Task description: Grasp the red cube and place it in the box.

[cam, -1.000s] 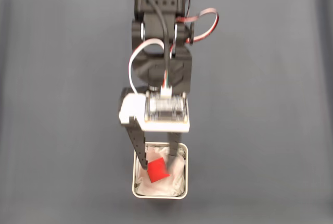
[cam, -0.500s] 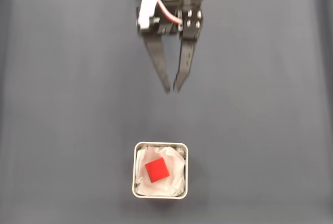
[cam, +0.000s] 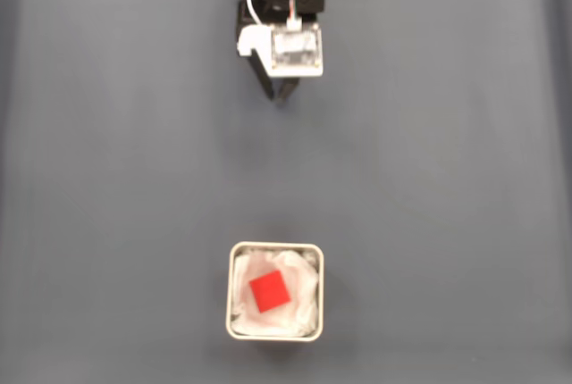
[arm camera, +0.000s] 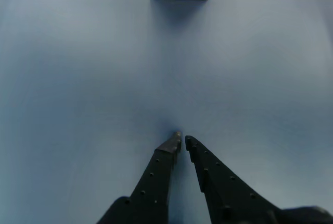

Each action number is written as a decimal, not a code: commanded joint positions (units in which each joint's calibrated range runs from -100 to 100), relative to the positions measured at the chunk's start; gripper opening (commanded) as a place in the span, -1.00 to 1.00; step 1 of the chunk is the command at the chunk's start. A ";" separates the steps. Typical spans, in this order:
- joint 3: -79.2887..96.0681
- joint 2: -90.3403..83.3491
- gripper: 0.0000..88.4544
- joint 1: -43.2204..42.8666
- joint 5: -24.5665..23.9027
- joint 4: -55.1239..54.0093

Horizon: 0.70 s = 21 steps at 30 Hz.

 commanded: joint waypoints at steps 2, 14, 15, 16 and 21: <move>1.54 -1.13 -1.00 -0.47 -1.37 7.76; 1.54 -1.13 -1.00 -0.05 -1.27 11.94; 1.54 -1.13 -1.00 -0.05 -1.27 11.94; 1.54 -1.13 -1.00 -0.05 -1.17 11.94; 1.54 -1.13 -1.00 -0.05 -1.42 11.94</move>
